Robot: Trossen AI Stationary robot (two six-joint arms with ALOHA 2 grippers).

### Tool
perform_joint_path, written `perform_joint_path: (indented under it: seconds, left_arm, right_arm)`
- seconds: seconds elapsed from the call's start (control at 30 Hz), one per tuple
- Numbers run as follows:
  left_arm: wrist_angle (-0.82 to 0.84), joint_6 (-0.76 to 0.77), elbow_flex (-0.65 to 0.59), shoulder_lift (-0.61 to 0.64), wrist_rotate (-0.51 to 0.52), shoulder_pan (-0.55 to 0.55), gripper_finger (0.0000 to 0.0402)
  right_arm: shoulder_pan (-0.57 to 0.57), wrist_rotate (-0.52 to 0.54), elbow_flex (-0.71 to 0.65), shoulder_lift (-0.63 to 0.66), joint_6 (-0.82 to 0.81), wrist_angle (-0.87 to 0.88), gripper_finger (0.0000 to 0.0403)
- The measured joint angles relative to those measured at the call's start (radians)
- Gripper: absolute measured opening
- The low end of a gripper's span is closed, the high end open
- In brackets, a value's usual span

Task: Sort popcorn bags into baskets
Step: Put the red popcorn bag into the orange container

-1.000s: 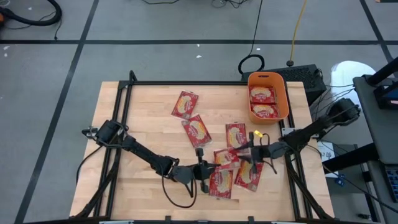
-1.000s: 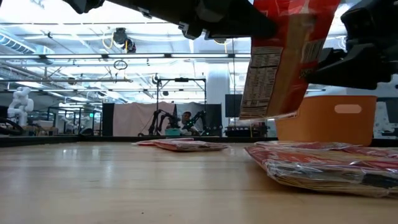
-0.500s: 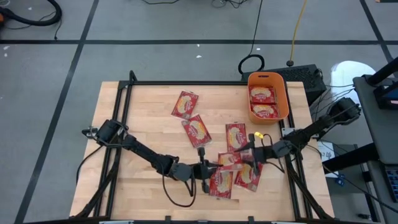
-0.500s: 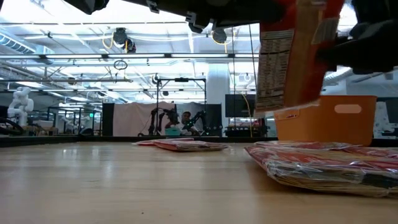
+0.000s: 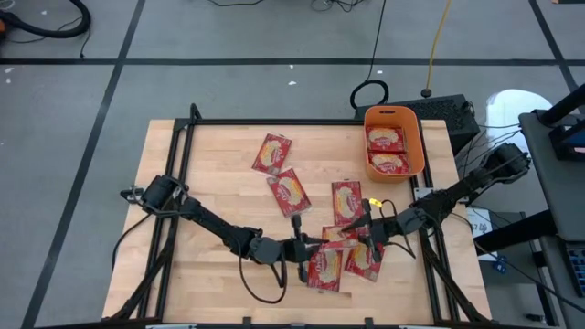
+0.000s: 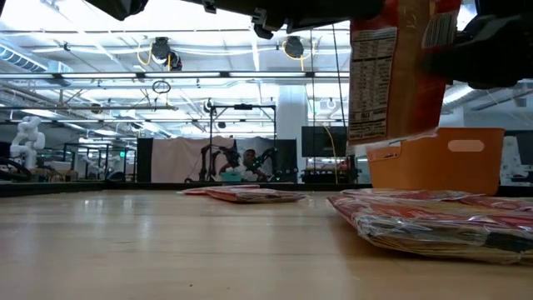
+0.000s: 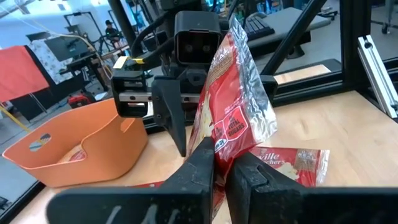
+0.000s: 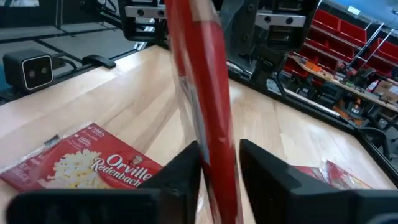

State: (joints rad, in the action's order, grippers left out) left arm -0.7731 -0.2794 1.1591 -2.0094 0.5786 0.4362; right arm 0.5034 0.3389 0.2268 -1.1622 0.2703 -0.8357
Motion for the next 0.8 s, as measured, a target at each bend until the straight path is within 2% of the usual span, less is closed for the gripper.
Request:
perform_joint_path:
  seconds: [0.17,0.33,0.43,0.6,0.73,0.8]
  left_arm:
    - [0.001,0.016,0.000,0.000,0.002,-0.004,0.0023]
    - [0.009,0.122,0.000,0.000,0.053,-0.005,0.0072]
    - [0.011,0.113,0.000,0.000,0.085,0.007,0.0122]
    - [0.012,0.102,0.000,0.000,0.243,0.044,0.0198]
    - [0.015,0.068,0.000,0.006,0.342,0.073,0.0237]
    - [0.012,0.067,0.000,0.008,0.377,0.086,0.0248]
  right_arm:
    - [0.000,0.001,0.000,0.000,0.008,-0.002,0.0048]
    - [0.000,0.005,0.000,0.000,0.027,0.000,0.0013]
    - [0.000,0.006,0.000,-0.001,0.031,-0.004,0.0009]
    - [0.000,0.032,0.000,-0.001,0.031,-0.002,0.0020]
    - [0.000,0.041,0.000,-0.001,0.031,0.000,0.0019]
    - [0.000,0.087,0.000,0.000,0.016,0.008,0.0016]
